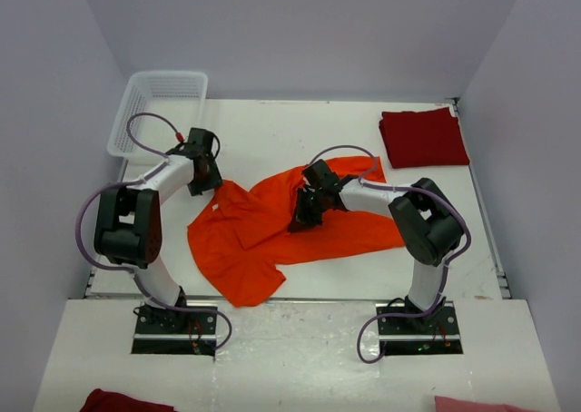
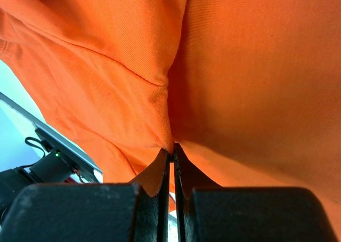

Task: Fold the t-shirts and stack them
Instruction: Fold the flattened tshirt in 1/3 of the way

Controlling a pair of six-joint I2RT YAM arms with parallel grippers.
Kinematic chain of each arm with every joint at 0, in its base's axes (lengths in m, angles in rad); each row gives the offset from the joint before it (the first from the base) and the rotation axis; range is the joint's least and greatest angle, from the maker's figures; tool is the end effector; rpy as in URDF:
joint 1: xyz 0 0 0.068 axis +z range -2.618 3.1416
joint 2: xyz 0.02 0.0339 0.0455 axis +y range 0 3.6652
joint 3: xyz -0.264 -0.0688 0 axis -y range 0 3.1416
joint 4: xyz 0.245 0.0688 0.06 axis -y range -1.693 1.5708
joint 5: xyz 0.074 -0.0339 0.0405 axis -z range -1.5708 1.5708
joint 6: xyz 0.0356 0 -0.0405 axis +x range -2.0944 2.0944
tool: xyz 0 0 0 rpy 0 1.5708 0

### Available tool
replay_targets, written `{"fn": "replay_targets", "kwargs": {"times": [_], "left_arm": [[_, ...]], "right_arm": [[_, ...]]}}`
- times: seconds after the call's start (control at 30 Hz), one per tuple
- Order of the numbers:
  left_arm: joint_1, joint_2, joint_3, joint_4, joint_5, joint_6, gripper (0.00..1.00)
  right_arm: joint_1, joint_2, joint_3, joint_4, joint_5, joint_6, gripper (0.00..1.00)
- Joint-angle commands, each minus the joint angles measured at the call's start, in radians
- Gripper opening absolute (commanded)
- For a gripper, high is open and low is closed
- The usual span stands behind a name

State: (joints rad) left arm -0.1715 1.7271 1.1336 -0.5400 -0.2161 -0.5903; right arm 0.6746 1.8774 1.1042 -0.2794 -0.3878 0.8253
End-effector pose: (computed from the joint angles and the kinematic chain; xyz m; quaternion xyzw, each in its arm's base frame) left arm 0.3401 -0.0512 0.1885 -0.2246 0.9444 0.0176 0.2393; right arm 0.2805 0.2416 0.1441 0.0222 0.9495 0.3076 0.0570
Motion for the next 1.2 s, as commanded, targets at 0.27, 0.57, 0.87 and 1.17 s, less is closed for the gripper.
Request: {"fn": "replay_targets", "kwargs": {"times": [0.27,0.57,0.87,1.17], "left_arm": [[0.056,0.042,0.061,0.083,0.095,0.038,0.52],[0.056,0.017,0.031,0.166,0.198,0.046,0.56],[0.076,0.063,0.022,0.201,0.244,0.052,0.52],[0.081,0.086,0.009,0.222,0.261,0.047,0.4]], "right_arm": [[0.003,0.014,-0.015,0.048,-0.037,0.0,0.0],[0.002,0.025,-0.026,0.062,-0.045,0.006,0.0],[0.003,0.019,-0.032,0.066,-0.051,0.008,0.0],[0.003,0.02,-0.032,0.072,-0.057,0.012,0.0]]}}
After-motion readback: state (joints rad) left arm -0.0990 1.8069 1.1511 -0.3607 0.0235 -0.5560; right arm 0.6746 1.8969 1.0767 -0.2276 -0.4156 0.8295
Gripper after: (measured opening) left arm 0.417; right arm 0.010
